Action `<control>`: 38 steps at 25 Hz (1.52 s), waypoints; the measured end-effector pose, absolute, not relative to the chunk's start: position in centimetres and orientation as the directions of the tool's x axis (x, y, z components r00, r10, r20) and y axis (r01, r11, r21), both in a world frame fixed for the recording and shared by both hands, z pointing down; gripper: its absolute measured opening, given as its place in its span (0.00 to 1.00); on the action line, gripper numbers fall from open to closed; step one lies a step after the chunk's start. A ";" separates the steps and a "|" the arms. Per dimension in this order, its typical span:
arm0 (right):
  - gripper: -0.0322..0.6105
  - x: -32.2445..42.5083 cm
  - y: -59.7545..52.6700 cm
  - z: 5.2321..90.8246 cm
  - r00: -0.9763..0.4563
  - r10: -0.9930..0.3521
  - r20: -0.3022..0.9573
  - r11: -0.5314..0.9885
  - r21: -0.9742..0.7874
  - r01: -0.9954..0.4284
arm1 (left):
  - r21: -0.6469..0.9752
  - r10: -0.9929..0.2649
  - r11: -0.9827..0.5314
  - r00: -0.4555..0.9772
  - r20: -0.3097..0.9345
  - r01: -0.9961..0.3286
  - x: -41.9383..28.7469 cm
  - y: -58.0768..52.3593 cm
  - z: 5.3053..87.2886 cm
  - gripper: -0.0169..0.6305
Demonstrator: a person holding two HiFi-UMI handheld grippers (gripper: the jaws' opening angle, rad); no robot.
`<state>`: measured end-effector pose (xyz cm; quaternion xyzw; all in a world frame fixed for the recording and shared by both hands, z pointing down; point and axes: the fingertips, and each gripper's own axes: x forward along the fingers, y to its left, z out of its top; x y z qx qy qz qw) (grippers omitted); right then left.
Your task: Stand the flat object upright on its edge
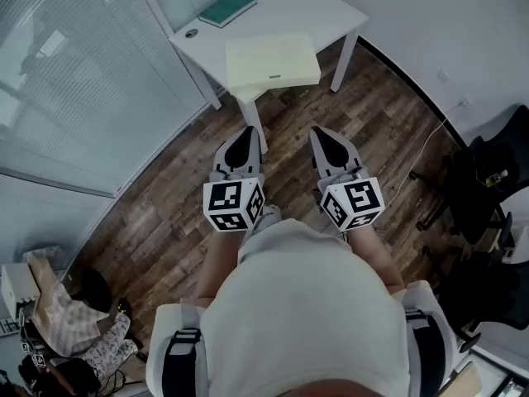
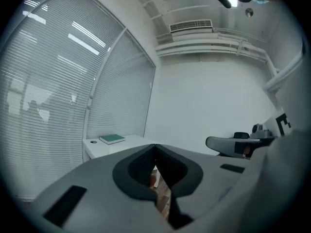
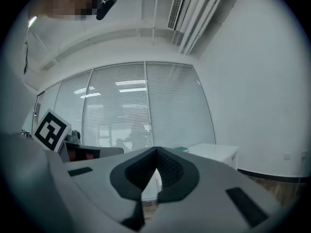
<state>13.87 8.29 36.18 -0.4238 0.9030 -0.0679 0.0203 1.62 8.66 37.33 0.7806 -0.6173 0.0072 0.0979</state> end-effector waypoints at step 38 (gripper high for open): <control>0.08 13.3 7.0 36.8 -0.678 -0.733 0.053 0.661 -0.180 -0.729 | 0.186 -0.954 -0.200 0.234 0.185 -0.962 2.5 8.6 39.6 0.05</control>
